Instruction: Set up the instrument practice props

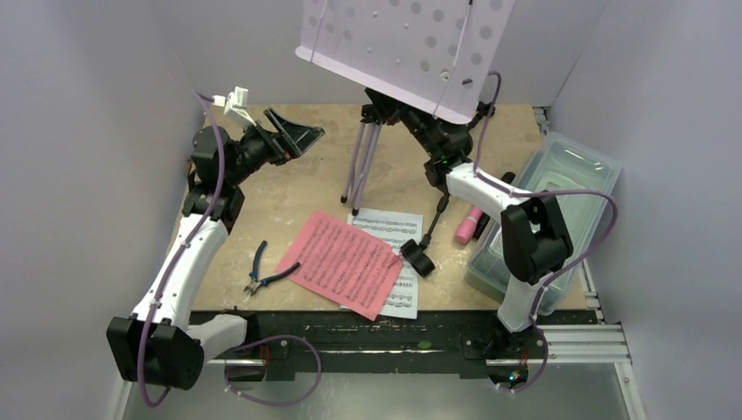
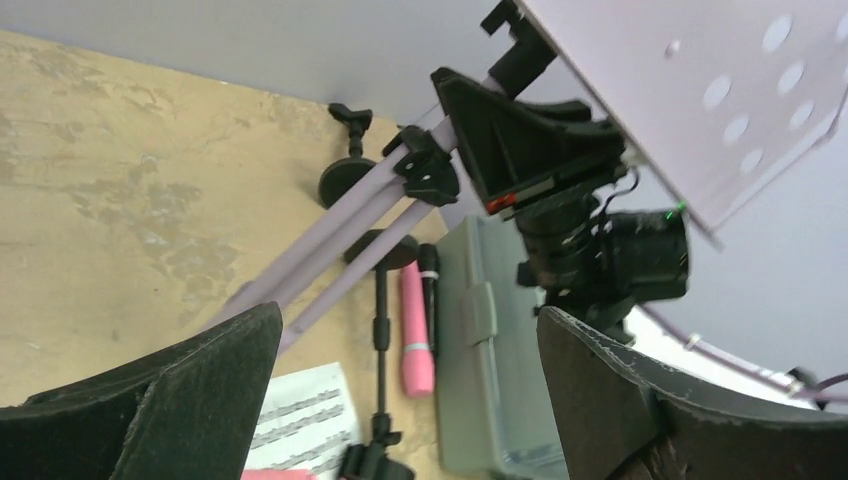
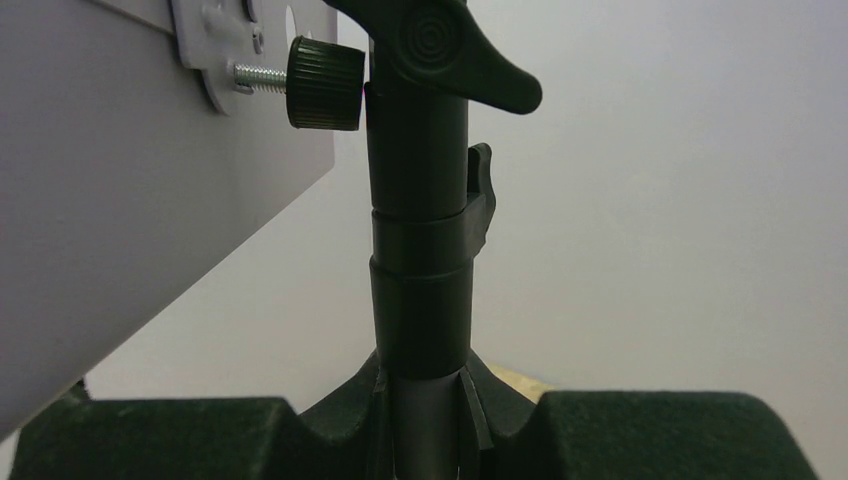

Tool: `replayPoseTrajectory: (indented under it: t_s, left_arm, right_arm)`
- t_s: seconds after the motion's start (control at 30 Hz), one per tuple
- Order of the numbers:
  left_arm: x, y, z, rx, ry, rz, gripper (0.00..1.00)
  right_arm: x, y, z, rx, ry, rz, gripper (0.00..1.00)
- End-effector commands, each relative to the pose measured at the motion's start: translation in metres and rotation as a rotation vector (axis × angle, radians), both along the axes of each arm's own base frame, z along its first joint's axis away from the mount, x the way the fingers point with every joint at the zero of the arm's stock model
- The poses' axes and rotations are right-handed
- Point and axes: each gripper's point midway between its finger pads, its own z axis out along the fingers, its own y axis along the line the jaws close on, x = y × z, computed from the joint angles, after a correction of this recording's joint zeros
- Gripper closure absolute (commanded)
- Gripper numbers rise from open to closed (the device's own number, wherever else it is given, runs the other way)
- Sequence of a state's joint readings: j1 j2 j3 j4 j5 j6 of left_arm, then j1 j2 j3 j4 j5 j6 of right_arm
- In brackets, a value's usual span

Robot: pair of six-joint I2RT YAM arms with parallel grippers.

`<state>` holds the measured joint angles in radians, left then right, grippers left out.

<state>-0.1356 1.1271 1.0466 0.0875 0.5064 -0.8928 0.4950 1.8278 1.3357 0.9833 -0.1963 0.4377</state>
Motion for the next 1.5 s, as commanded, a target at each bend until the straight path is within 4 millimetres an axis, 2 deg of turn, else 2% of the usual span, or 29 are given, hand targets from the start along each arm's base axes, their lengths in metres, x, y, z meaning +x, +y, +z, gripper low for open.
replayPoseTrajectory:
  t_s: [0.0,0.03,0.2,0.33,0.43,0.53,0.6,0.83,0.93,0.97,1.17,1.3,1.47]
  left_arm:
    - [-0.007,-0.019,-0.021,0.173,-0.126,-0.141,0.01]
    - [-0.008,-0.029,-0.024,0.182,-0.132,-0.178,0.01]
    - [-0.025,-0.083,-0.005,0.182,-0.269,-0.357,0.01]
    - [-0.031,-0.106,-0.002,0.219,-0.338,-0.414,0.07]
    - [-0.026,-0.111,-0.006,0.244,-0.333,-0.401,0.20]
    - [-0.031,-0.116,-0.007,0.245,-0.344,-0.438,0.38]
    - [-0.036,-0.120,-0.008,0.248,-0.357,-0.465,0.46]
    - [-0.033,-0.120,-0.003,0.255,-0.380,-0.439,0.79]
    - [-0.030,-0.118,-0.004,0.276,-0.385,-0.418,0.98]
    - [-0.028,-0.116,-0.007,0.294,-0.385,-0.405,1.00]
    - [-0.019,-0.089,-0.032,0.415,-0.412,-0.241,1.00]
    - [-0.005,-0.066,-0.054,0.526,-0.384,-0.113,1.00]
    - [0.016,-0.025,-0.073,0.664,-0.323,0.112,1.00]
  right_arm:
    - [-0.107,-0.038,0.160,0.173,-0.396,0.174,1.00]
    - [-0.116,-0.040,0.165,0.165,-0.405,0.192,1.00]
    - [-0.162,-0.053,0.188,0.177,-0.465,0.250,1.00]
    - [-0.186,-0.064,0.201,0.199,-0.524,0.260,1.00]
    - [-0.201,-0.065,0.209,0.224,-0.559,0.308,1.00]
    - [-0.208,-0.069,0.214,0.261,-0.564,0.336,1.00]
    - [-0.210,-0.070,0.215,0.272,-0.566,0.341,1.00]
    - [-0.215,-0.073,0.218,0.279,-0.571,0.337,1.00]
    - [-0.218,-0.074,0.218,0.266,-0.579,0.337,1.00]
    - [-0.222,-0.075,0.219,0.264,-0.592,0.336,1.00]
    - [-0.230,-0.099,0.234,0.325,-0.629,0.274,1.00]
    - [-0.237,-0.120,0.242,0.366,-0.676,0.232,1.00]
    - [-0.244,-0.142,0.255,0.397,-0.731,0.180,1.00]
